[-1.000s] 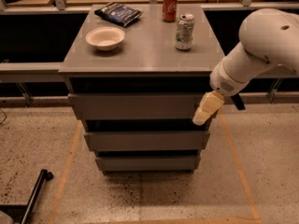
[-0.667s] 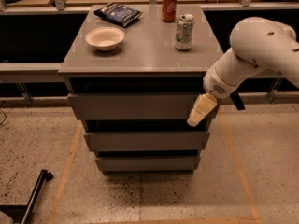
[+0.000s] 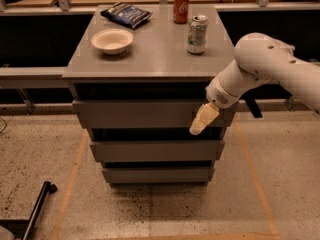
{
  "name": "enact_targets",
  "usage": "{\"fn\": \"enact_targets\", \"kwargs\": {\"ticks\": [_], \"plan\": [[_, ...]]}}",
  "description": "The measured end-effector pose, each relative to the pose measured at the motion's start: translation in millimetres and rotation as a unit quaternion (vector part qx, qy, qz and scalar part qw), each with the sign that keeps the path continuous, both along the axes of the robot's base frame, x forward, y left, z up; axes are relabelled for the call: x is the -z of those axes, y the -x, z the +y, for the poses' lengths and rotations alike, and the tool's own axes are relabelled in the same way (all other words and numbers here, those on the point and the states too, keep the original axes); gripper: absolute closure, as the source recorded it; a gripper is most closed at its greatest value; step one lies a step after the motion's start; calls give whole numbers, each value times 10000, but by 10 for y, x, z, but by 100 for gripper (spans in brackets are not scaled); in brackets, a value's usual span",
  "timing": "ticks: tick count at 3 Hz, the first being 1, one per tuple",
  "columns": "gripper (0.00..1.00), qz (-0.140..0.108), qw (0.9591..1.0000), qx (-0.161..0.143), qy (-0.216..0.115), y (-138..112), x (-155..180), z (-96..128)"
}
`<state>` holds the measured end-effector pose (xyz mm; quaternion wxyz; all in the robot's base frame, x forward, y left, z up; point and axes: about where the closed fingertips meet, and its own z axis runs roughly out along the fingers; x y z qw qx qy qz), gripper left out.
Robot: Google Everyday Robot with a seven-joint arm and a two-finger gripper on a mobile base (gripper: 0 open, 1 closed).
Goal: Open top drawer
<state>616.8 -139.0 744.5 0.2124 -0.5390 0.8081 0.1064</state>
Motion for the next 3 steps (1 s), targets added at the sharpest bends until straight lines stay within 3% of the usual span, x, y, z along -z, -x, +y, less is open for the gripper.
{"fn": "enact_targets", "kwargs": {"ticks": [1,2,3], "plan": [[0,115,9993,-27,-354,-116,212,90],[0,122,9993,-20,-353,-117,219,94],[0,-180,9992,-49,-351,-265,152,176]]}}
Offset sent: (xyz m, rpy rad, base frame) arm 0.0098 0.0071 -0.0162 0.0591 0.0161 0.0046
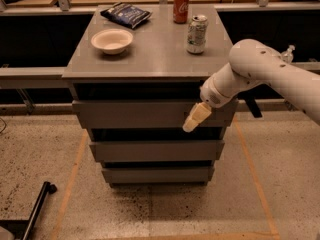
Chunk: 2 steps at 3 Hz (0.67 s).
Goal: Open top drawer
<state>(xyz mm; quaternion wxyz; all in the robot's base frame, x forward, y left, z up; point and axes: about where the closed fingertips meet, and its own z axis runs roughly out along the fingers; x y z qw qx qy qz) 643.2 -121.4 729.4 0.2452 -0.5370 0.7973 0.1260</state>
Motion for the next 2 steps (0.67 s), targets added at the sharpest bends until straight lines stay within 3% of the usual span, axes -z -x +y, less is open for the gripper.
{"fn": "enact_targets", "kwargs": {"ticks": [1,2], "plan": [[0,-207,9997,-102,-2,-190,-19,45],[0,-227,9997,-116,-12,-218,-8,53]]}}
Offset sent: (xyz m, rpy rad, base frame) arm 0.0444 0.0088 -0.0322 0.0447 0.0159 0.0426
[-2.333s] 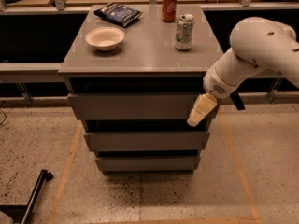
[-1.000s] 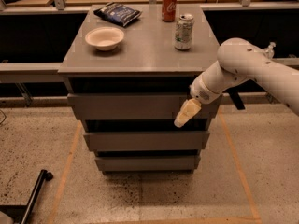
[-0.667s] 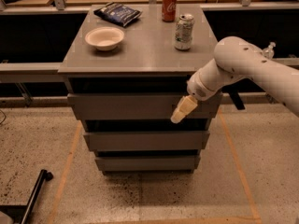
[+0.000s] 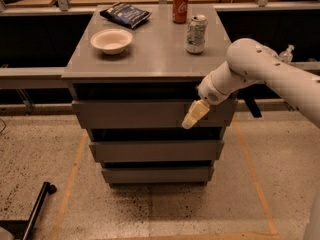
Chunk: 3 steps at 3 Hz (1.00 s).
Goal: Open top drawer
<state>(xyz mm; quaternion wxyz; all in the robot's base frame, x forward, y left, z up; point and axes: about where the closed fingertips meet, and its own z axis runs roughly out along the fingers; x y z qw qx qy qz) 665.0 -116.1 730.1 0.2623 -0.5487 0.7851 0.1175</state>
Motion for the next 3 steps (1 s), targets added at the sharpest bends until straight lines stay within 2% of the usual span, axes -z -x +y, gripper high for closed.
{"fn": "enact_targets", "kwargs": {"ticks": [3], "plan": [[0,4,10000,0,-2,0,50,1]]}}
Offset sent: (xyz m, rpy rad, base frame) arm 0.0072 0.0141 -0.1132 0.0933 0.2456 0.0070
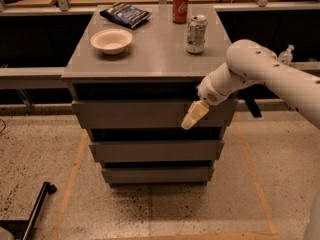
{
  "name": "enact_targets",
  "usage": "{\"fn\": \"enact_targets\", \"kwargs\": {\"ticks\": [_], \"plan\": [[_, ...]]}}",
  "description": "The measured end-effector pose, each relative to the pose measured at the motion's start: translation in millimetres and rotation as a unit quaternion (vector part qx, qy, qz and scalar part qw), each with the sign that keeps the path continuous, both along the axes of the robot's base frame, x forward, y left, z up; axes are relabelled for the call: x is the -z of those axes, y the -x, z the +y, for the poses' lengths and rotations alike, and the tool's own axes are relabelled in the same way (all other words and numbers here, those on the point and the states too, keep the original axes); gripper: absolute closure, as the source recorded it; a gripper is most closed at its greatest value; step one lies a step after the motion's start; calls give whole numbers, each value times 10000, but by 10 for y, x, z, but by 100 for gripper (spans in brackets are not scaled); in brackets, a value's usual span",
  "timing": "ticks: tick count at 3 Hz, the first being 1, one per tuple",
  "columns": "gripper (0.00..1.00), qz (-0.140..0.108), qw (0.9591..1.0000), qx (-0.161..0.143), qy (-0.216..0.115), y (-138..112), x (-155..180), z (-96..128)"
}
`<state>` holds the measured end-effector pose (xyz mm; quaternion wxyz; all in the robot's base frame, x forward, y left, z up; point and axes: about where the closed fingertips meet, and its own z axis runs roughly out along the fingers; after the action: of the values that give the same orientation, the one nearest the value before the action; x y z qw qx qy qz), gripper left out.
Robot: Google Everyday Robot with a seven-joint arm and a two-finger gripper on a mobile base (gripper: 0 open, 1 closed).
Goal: Open top drawer
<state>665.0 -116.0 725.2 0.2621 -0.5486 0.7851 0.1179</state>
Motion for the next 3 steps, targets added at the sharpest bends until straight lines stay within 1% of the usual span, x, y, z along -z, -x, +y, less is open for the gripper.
{"fn": "enact_targets", "kwargs": {"ticks": [3], "plan": [[0,1,10000,0,0,0,3,0]]}}
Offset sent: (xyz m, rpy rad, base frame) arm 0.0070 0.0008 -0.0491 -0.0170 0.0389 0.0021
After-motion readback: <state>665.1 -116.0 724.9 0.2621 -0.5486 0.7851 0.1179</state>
